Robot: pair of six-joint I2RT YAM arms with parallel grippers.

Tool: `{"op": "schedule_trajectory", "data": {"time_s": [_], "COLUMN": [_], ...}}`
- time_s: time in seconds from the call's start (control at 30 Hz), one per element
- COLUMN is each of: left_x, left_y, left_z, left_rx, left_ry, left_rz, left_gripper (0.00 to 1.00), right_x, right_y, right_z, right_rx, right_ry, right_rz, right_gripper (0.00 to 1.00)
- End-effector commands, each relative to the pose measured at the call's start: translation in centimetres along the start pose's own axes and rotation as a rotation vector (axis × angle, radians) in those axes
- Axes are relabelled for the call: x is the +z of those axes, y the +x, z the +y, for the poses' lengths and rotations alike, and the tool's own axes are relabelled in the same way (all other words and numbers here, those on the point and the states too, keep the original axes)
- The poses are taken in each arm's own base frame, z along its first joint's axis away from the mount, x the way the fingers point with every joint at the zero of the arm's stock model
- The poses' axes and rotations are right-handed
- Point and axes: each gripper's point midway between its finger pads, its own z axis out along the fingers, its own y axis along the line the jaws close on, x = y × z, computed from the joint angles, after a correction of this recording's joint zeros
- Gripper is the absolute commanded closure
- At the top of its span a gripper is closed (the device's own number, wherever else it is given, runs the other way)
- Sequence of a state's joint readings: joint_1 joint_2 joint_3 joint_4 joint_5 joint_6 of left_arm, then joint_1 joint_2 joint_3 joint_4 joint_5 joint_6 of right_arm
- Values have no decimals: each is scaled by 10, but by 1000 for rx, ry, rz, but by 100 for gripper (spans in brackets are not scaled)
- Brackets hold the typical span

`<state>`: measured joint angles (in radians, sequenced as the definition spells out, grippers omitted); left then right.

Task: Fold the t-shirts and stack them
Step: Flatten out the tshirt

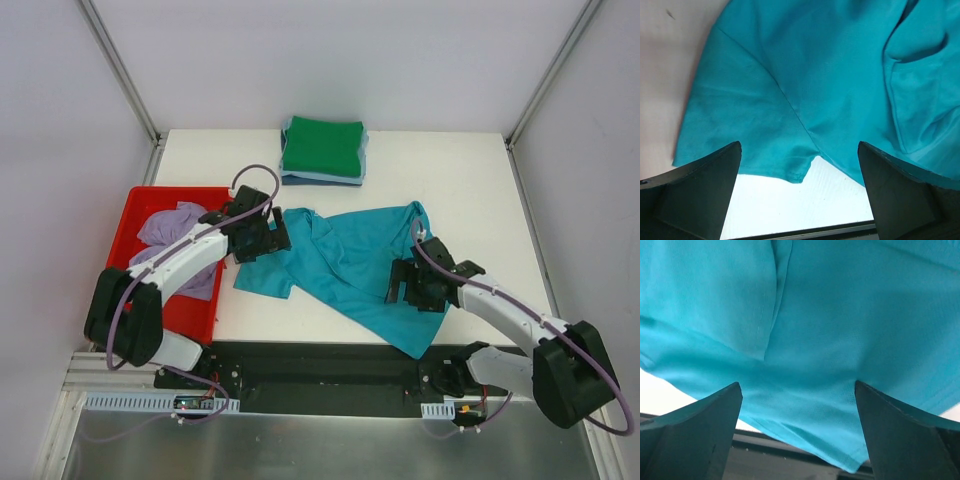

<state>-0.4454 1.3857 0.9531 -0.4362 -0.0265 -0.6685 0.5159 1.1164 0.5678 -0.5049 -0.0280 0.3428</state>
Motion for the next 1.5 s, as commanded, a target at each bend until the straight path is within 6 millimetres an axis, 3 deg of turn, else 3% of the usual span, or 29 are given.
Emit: {"op": "schedule_trajectory", "data": {"time_s": [0.0,0.2,0.37,0.47,0.57,0.7,0.8,0.87,1.0,1.1,1.17,1.33,1.47], "left_x": [28,55,79,88,82,48,21,6,-3,1,7,31,46], "left_y": [21,28,23,26,20,13,13,16,25,30,34,33,40], "left_z": [-1,-6,-16,-23,-37,-52,-47,-32,3,19,24,45,59], "left_rx": [-45,-48,-40,-46,-35,7,23,8,-38,-83,-110,-195,-215], "left_ry": [-7,-10,-10,9,66,143,156,130,47,4,-22,-169,-250], "left_rz": [106,174,214,260,262,199,125,81,31,41,58,46,66], "left_gripper": [1,1,1,1,1,1,1,1,1,3,10,34,41], "right_x": [12,36,54,53,44,15,-14,-31,-50,-62,-61,-65,-61], "right_y": [-35,-72,-114,-149,-169,-183,-179,-168,-135,-120,-110,-110,-105], "right_z": [11,-14,-27,-33,-44,-46,-53,-67,-97,-111,-114,-111,-114], "right_rx": [102,163,210,233,218,192,189,224,278,274,244,217,218], "right_ry": [-41,19,24,28,60,74,115,175,283,326,326,291,302], "right_rz": [-49,-8,30,9,-21,-100,-184,-253,-378,-449,-461,-507,-488], "right_gripper": [4,4,4,4,4,4,4,4,4,4,4,4,4]}}
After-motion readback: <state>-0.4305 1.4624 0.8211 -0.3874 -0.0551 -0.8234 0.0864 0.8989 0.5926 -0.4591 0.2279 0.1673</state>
